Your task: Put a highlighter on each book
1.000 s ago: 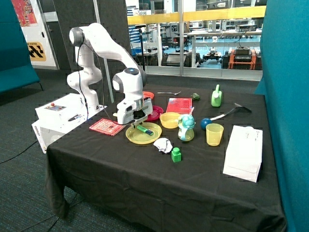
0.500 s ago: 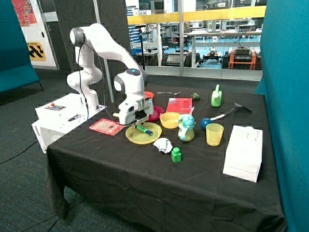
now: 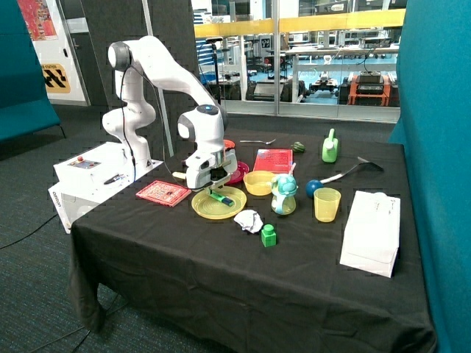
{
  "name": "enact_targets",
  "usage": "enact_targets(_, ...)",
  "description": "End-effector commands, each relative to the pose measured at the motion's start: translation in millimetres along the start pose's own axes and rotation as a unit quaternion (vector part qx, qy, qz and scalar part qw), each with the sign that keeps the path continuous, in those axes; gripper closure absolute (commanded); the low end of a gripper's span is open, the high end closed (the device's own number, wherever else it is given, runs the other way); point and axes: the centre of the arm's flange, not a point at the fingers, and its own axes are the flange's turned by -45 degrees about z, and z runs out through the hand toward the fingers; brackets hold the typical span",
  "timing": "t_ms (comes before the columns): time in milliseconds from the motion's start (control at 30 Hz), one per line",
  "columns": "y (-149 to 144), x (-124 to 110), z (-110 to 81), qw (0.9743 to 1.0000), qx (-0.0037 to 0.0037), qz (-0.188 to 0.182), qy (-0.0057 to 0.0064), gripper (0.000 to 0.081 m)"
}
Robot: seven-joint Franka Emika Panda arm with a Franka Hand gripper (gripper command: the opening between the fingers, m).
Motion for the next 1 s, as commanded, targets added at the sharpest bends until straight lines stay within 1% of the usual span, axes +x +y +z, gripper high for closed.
enact_targets(0,-3,-5,3.7,1.0,-0.00295,-0.001,0.0022,0.0398)
enact_targets(233,-6,-5,8.2,1.0,-0.00297,-0.008,0.0022,0.0405)
enact_targets(533,-8,3,7.0,0.9999,-0.00298,-0.012,0.0022,0.0404)
enact_targets(700,-6,7,7.9,1.0,-0.00296,-0.003,0.0022,0.0406)
enact_targets(967,1,6,13.1,1.0,-0.00296,-0.004,0.0022,0.041)
